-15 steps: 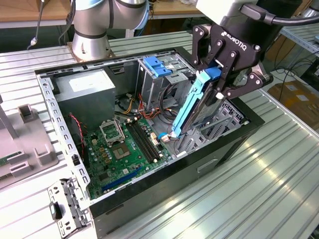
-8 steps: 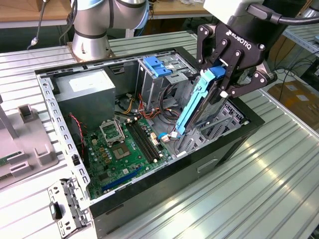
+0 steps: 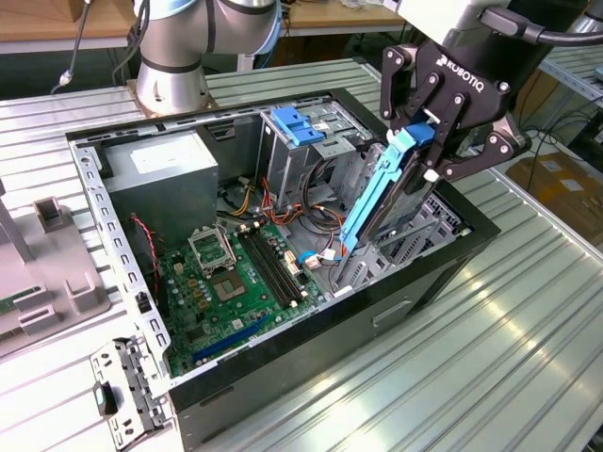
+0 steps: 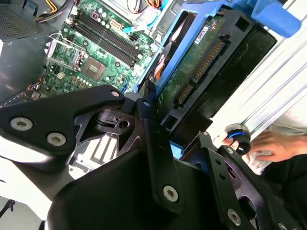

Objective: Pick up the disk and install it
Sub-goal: 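Pick up the disk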

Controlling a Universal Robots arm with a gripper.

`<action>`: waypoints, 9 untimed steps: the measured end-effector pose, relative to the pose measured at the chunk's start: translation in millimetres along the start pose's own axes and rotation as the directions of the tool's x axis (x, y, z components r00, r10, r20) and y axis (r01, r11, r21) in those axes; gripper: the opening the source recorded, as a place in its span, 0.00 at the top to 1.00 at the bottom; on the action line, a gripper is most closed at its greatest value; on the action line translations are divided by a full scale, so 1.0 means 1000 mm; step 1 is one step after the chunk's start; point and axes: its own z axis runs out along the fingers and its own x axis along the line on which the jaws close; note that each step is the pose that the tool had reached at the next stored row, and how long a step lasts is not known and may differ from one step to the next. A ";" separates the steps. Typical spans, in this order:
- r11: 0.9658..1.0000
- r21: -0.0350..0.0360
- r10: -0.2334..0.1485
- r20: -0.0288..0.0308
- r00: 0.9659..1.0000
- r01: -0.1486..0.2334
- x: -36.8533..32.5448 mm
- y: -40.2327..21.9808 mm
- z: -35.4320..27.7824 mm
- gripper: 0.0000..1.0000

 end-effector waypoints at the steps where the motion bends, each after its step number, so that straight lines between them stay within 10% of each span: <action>1: 1.000 0.000 0.000 0.000 1.000 0.000 0.0000 -0.0005 0.0000 0.64; 9: 1.000 0.000 0.000 0.000 1.000 0.000 0.0002 -0.0027 0.0000 0.64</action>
